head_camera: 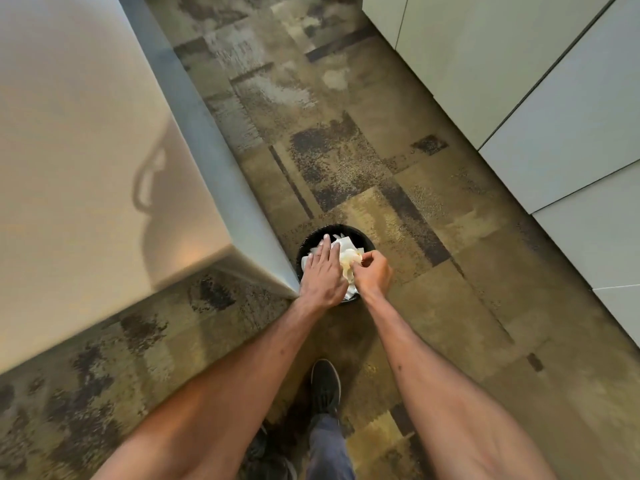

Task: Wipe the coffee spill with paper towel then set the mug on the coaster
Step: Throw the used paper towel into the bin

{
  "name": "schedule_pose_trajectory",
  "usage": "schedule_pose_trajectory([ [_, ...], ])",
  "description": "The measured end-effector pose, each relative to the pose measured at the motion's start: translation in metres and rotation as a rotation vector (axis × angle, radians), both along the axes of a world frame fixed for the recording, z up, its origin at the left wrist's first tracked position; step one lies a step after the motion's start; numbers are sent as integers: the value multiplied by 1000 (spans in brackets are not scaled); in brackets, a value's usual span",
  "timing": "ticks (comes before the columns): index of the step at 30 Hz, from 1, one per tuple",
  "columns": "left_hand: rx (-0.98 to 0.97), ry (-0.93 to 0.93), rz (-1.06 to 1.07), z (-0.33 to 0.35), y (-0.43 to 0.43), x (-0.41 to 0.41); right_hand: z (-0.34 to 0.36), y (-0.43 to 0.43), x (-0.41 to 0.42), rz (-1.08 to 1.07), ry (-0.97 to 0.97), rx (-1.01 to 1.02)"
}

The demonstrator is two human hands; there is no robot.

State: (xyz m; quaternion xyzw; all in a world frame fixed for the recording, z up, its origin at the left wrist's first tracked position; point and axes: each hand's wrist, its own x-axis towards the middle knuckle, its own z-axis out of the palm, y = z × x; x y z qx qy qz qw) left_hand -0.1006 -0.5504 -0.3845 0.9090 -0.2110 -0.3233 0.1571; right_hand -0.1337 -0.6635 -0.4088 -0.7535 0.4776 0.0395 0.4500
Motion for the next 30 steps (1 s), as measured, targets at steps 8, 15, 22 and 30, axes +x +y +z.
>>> schedule_pose_trajectory([
  [8, 69, -72, -137, -4, 12, -19, 7, 2, -29, 73, 96, -107],
  [15, 82, -110, -188, 30, 25, -43, 65, 14, -63, 659, 192, -536],
  [22, 0, -216, -299, 117, 31, -58, 152, 30, -77, 643, 178, -641],
  [30, -183, -426, -353, 238, 46, -34, 258, 49, -83, 497, 108, -786],
])
